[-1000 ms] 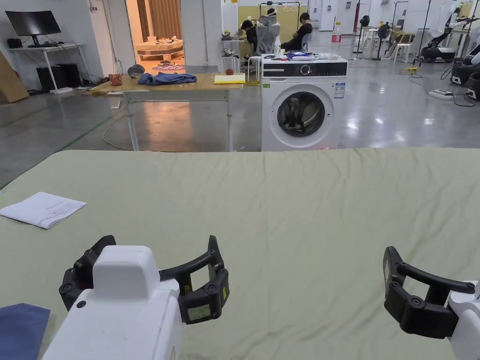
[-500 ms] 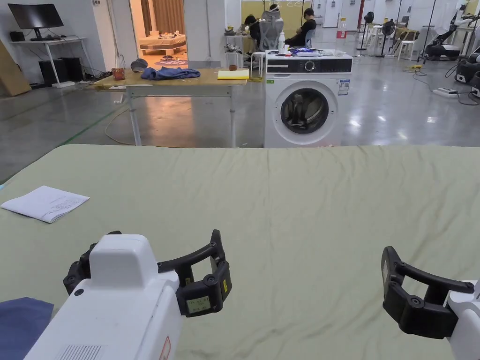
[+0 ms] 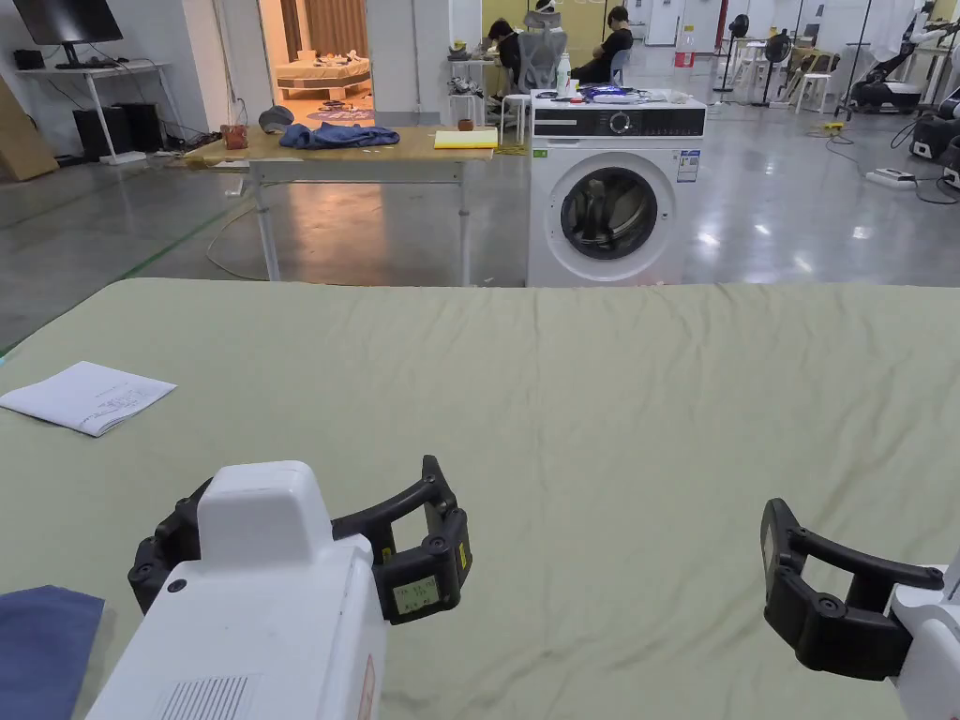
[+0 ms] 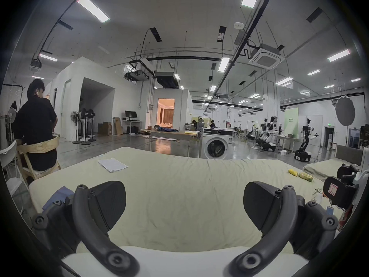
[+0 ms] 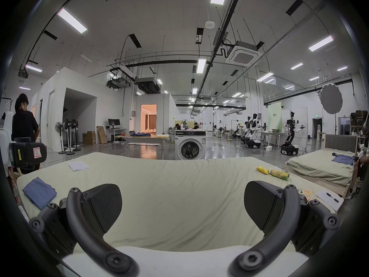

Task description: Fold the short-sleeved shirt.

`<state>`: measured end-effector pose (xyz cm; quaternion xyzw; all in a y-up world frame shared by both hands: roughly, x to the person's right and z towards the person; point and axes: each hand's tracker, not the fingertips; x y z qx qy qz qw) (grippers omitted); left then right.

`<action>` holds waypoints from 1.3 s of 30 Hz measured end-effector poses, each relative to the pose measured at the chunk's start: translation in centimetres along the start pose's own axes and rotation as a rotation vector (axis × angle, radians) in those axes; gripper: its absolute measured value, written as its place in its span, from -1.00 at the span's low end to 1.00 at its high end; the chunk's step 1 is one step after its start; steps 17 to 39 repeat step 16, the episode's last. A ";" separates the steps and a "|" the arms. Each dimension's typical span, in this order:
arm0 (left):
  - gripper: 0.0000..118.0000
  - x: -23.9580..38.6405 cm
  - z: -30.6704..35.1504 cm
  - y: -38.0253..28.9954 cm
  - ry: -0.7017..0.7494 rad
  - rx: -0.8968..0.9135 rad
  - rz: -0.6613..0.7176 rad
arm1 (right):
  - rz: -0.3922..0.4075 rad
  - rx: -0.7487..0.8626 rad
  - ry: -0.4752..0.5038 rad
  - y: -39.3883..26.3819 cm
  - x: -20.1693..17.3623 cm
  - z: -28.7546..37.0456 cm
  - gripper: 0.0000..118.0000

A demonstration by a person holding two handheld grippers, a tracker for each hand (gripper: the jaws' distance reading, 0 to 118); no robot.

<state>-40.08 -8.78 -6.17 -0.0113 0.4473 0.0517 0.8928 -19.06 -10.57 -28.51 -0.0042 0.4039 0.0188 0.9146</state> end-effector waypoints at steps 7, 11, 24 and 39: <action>0.78 1.0 0.1 -0.1 0.020 -0.027 -0.080 | -0.002 -0.011 0.002 -0.3 0.0 -0.2 1.00; 0.78 0.9 -0.5 -0.1 0.025 -0.085 -0.035 | -0.006 -0.018 0.005 -0.5 0.0 -0.2 1.00; 0.78 0.9 -1.4 -0.8 0.024 -0.192 0.052 | -0.007 -0.025 0.003 -0.8 0.2 -0.3 1.00; 0.78 0.9 -1.4 -0.8 0.024 -0.192 0.052 | -0.007 -0.025 0.003 -0.8 0.2 -0.3 1.00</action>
